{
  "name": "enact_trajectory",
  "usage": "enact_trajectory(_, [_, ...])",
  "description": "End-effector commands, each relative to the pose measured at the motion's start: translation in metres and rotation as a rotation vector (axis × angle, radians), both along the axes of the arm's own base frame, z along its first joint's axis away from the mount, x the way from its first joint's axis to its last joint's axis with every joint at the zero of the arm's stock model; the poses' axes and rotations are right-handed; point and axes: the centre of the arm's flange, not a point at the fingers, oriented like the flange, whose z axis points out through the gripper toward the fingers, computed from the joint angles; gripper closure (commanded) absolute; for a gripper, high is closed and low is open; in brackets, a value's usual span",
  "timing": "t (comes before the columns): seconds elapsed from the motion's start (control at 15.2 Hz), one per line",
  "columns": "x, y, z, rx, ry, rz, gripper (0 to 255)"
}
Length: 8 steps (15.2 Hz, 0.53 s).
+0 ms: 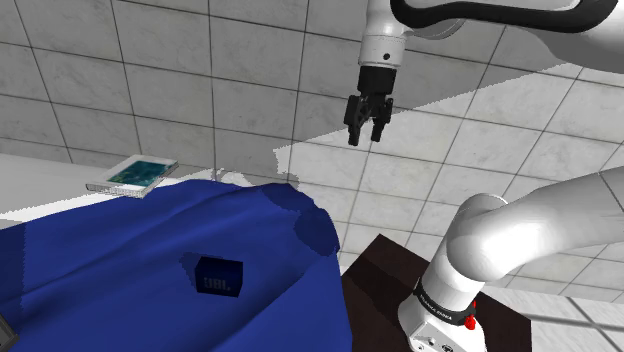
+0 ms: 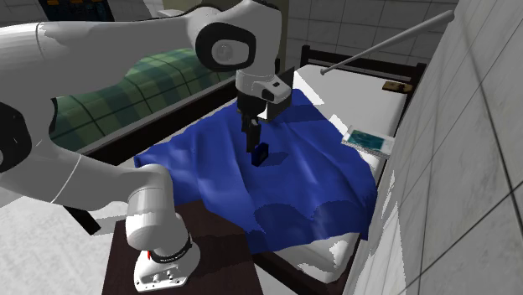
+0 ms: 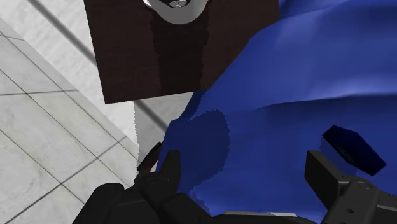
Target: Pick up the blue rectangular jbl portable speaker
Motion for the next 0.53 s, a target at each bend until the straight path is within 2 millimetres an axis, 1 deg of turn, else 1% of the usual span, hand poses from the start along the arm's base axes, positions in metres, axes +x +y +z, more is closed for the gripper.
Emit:
enact_trajectory(0.0, [0.000, 0.000, 0.000, 0.000, 0.000, 0.000, 0])
enact_trajectory(0.46, [0.021, 0.066, -0.061, -0.011, -0.028, 0.042, 0])
